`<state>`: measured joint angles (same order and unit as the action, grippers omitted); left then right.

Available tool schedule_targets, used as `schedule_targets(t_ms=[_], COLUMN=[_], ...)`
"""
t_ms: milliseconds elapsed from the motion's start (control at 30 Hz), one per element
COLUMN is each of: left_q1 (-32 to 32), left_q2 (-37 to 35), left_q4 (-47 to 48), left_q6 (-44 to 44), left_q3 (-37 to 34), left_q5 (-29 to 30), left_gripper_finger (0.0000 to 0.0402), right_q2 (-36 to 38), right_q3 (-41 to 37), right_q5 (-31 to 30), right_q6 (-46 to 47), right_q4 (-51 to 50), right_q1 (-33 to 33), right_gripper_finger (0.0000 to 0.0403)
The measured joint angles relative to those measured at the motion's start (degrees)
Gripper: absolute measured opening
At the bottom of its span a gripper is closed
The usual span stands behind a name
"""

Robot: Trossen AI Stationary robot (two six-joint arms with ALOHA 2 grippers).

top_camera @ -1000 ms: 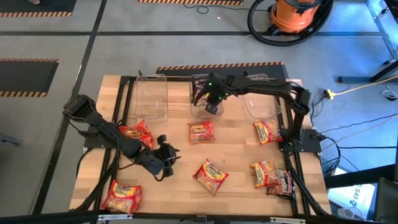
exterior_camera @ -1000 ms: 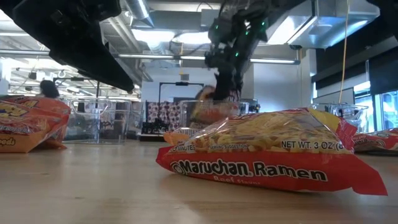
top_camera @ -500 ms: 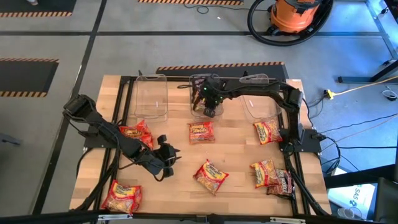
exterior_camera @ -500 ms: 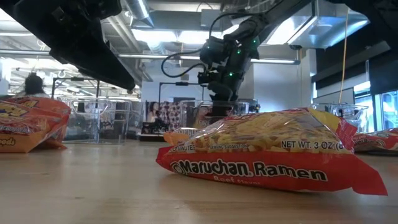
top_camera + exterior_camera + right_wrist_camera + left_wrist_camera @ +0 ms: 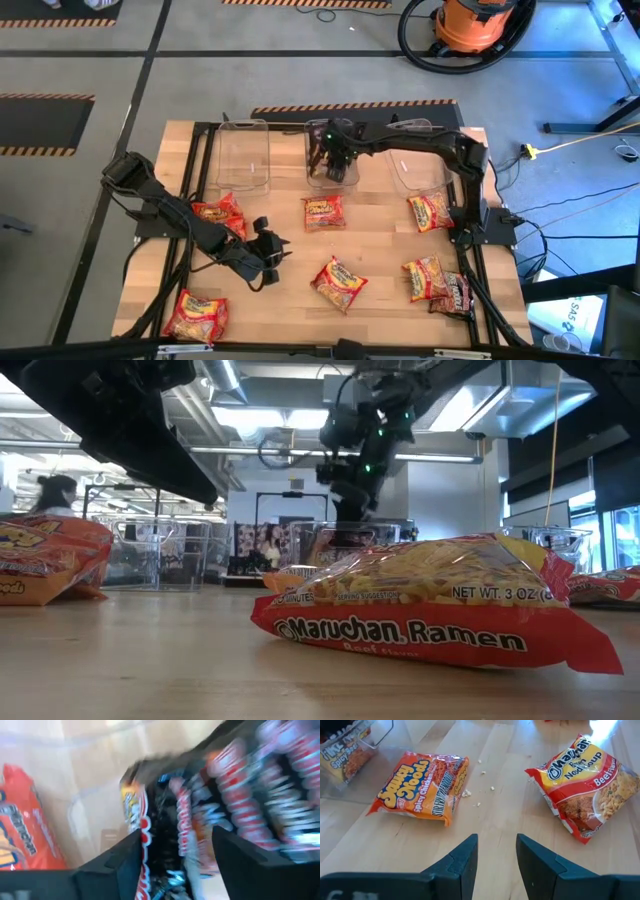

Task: Sort Maruchan noodles
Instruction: Put the top black noodle pack into the middle transparent bin, then adjust the red noodle pack

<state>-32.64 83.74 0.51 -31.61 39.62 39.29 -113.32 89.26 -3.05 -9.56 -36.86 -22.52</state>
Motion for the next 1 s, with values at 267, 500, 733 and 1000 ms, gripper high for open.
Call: schedule_targets(t_ms=[267, 500, 733, 1000], left_q1=[0.0, 0.0, 0.0, 0.0], left_q2=[0.0, 0.0, 0.0, 0.0], left_q4=[-0.2, -0.3, -0.6, -1.5], left_q6=[0.3, 0.3, 0.7, 0.7], left_q3=[0.0, 0.0, 0.0, 0.0], left_q5=[-0.2, -1.0, -1.1, 0.4], left_gripper_finger=[0.0128, 0.0128, 0.0128, 0.0128], right_q2=[-0.5, -2.5, 1.9, 15.2], right_q3=[1.4, 1.4, 1.3, 1.3], right_q5=[-4.9, -9.1, -9.3, 0.6], right_q6=[-2.9, -4.4, -4.4, 5.0], right_q4=[1.4, 3.8, 2.9, -12.9], right_q1=[-0.4, -0.4, 1.0, 7.7], right_gripper_finger=[0.0229, 0.0229, 0.0230, 0.0230])
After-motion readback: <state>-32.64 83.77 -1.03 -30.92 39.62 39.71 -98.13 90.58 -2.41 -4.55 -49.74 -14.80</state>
